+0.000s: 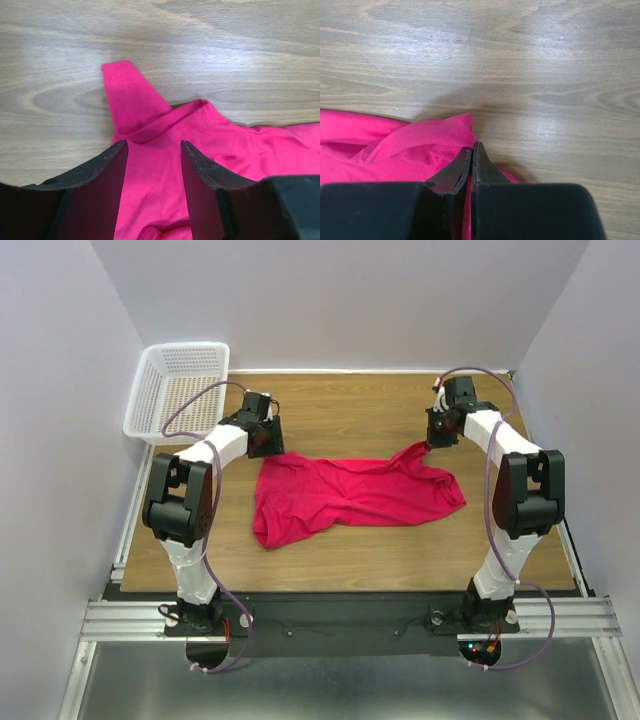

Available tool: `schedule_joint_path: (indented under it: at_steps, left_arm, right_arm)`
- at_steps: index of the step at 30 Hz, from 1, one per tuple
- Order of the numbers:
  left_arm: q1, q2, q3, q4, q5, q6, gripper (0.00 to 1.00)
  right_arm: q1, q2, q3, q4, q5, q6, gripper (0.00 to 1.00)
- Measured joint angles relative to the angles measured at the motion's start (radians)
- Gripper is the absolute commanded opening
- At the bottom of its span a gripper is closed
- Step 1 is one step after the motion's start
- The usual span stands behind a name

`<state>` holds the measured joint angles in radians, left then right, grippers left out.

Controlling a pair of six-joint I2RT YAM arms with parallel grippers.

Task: Fold and stack the t-shirts
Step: Flatten the tshirt out

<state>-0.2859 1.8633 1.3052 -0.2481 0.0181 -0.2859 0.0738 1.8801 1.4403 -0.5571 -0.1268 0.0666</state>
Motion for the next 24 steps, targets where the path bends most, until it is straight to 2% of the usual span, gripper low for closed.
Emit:
schedule_joint_path:
  at_steps: [14,24]
  left_arm:
    - [-0.001,-0.01,-0.082,0.07,0.04,-0.14,0.62]
    - [-0.022,0.07,0.033,0.105,0.059,-0.17,0.62]
  right_arm:
    - [0.0,0.0,-0.028,0.001,0.004,-0.003,0.01]
    - [0.0,0.0,-0.031,0.0,0.011,-0.008,0.01]
